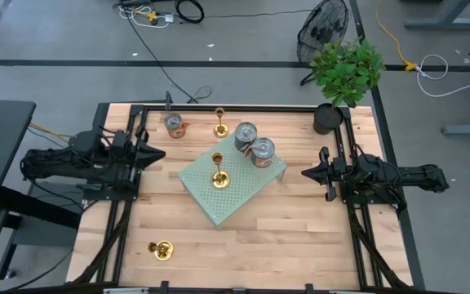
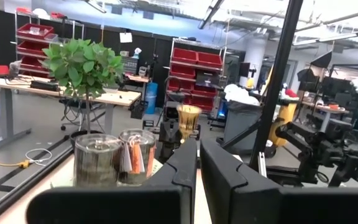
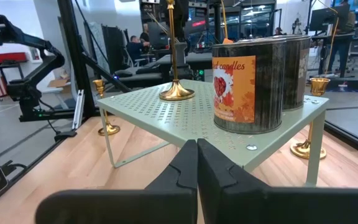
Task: Pick & Place candle stick holders
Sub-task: Put the silver scented candle on the shelf
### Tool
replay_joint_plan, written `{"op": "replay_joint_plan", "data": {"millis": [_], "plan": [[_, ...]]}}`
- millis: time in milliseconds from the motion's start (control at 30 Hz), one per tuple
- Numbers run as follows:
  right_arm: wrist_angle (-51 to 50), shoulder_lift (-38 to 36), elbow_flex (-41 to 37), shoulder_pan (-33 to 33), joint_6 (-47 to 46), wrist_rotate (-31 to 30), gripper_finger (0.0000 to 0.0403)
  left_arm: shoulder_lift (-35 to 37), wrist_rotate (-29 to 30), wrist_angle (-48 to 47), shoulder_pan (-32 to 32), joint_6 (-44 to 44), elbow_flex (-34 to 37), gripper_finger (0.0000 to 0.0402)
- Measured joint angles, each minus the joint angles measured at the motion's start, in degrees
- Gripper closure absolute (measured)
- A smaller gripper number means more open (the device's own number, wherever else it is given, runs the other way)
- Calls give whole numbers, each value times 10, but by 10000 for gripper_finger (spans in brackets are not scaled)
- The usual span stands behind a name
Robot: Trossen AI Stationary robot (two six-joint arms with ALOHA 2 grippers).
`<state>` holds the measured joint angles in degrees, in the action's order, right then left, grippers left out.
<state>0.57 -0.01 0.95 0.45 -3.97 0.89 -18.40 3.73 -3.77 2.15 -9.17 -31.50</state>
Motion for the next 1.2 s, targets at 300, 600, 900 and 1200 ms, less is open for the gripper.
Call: {"op": "replay_joint_plan", "data": {"millis": [300,600,900,1200], "plan": [[0,0,0,0,0,0,400,-63,27,-1,0,0,-73,376],[0,0,0,0,0,0,400,-119,27,-81,0,-7,-163,376],[0,0,0,0,0,0,400,-178,29,-133,0,-7,-258,376],[0,0,0,0,0,0,400,-200,29,-135,0,0,-299,376]]}}
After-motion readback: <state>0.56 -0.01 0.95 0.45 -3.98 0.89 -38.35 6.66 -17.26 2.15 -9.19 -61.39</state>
